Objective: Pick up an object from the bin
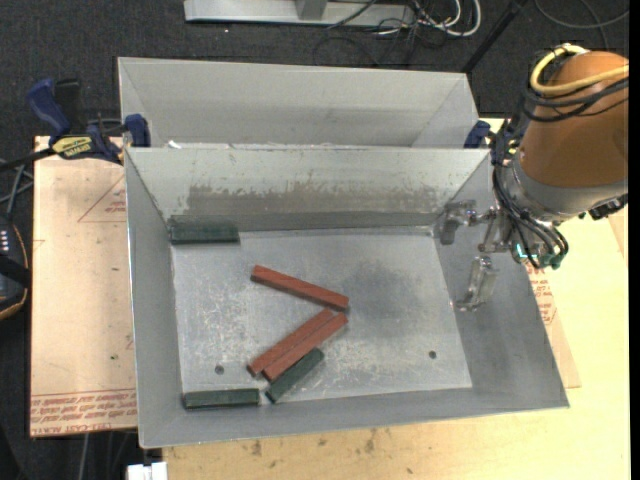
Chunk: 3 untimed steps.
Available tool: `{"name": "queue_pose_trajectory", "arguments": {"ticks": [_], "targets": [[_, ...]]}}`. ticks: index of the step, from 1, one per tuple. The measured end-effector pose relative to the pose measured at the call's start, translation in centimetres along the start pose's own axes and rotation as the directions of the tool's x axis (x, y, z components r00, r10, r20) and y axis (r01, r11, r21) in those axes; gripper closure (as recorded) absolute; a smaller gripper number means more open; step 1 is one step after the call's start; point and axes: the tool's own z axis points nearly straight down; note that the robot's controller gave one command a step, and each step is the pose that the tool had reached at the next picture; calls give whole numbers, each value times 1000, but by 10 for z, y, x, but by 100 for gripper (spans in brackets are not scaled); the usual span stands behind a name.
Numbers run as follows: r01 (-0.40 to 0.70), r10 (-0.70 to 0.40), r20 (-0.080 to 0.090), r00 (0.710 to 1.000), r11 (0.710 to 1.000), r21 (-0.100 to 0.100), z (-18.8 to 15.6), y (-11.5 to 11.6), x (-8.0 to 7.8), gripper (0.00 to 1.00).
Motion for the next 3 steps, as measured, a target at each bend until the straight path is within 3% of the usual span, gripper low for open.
{"name": "queue_pose_trajectory", "arguments": {"ticks": [1,2,3], "targets": [[3,-3,8,1000,1000,1,-4,0,-1,0],[9,-9,15,1000,1000,4,35,41,-7,0],[48,-48,8,999,999,-1,79,76,-7,0]]}}
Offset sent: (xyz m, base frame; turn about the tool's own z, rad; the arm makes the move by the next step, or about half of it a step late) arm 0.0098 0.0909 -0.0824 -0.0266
